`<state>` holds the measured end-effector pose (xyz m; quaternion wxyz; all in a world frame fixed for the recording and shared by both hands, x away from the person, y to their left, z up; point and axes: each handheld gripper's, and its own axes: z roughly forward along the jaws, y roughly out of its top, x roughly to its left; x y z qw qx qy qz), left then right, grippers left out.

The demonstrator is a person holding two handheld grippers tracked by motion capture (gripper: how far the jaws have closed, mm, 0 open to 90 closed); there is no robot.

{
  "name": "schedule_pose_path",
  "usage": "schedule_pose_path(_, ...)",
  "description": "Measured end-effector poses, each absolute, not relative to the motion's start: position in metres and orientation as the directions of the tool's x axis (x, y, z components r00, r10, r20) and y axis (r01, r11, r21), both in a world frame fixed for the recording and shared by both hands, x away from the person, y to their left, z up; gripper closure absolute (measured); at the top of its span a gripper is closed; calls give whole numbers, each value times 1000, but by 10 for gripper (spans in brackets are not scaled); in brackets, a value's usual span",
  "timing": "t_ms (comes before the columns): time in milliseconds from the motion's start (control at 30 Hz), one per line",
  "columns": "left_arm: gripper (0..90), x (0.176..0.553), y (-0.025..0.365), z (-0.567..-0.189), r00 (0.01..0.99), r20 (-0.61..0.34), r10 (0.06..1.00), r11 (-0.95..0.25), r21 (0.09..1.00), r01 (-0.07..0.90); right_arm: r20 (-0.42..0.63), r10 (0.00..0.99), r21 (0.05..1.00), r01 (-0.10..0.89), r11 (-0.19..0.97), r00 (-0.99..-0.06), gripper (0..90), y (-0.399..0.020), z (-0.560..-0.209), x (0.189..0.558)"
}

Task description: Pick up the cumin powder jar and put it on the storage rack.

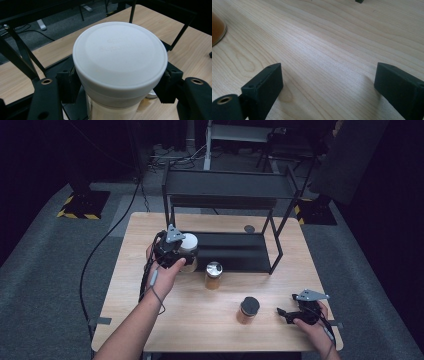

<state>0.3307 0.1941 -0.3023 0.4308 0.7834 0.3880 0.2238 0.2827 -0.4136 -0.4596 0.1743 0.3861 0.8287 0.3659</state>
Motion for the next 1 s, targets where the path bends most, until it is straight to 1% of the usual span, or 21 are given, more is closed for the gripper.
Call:
schedule_pose_path(433, 331, 362, 170, -308, 588, 19, 809, -335, 836, 434, -7, 768, 741, 512, 435, -641, 87, -414, -460, 282)
schedule_pose_path(1000, 330, 398, 150, -335, 552, 38, 833, -350, 809, 472, -7, 769, 741, 513, 434, -639, 87, -413, -460, 282)
